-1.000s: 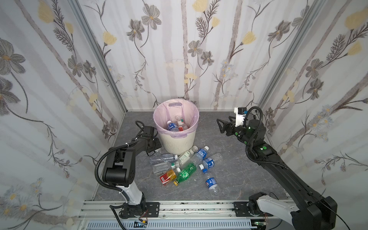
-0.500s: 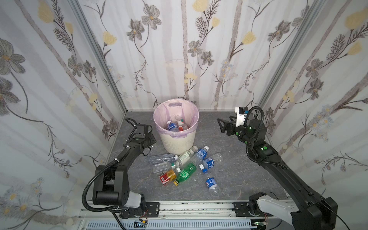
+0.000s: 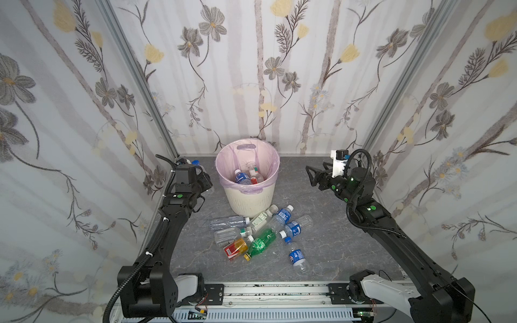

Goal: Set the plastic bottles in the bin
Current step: 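Lift the blue-capped bottle with the left gripper and carry it over the bin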

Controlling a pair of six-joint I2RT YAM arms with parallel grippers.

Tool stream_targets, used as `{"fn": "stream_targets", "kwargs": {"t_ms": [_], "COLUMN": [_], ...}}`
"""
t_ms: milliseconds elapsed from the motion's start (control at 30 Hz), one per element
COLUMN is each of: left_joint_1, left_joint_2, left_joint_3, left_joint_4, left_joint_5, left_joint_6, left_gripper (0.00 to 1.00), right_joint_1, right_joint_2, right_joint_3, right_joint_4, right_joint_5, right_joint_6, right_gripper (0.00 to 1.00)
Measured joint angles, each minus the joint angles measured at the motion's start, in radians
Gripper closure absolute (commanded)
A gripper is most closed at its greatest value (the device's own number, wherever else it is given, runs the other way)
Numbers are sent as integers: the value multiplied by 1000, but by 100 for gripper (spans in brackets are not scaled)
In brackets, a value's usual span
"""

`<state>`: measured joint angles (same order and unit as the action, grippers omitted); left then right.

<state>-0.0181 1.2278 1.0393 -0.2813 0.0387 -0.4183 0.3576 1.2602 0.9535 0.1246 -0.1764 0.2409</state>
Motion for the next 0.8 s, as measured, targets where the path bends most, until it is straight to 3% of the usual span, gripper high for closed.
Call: {"fn": "stream_targets", "kwargs": {"t_ms": [400, 800], "left_joint_1": [13, 12], "left_joint_2": [-31, 18], "left_joint_3": [164, 344], "left_joint_4": [-67, -85], "left_joint_5": [-22, 142], "left_joint_6": [58, 75], "left_gripper": [49, 48], "right_joint_1": [0, 0], "right_joint_2": [-6, -13], "right_joint_3": [8, 13], "right_joint_4": [-2, -14], "right_joint_5": [-1, -1], "right_joint_6": [-7, -6], "right_gripper": [11, 11]}}
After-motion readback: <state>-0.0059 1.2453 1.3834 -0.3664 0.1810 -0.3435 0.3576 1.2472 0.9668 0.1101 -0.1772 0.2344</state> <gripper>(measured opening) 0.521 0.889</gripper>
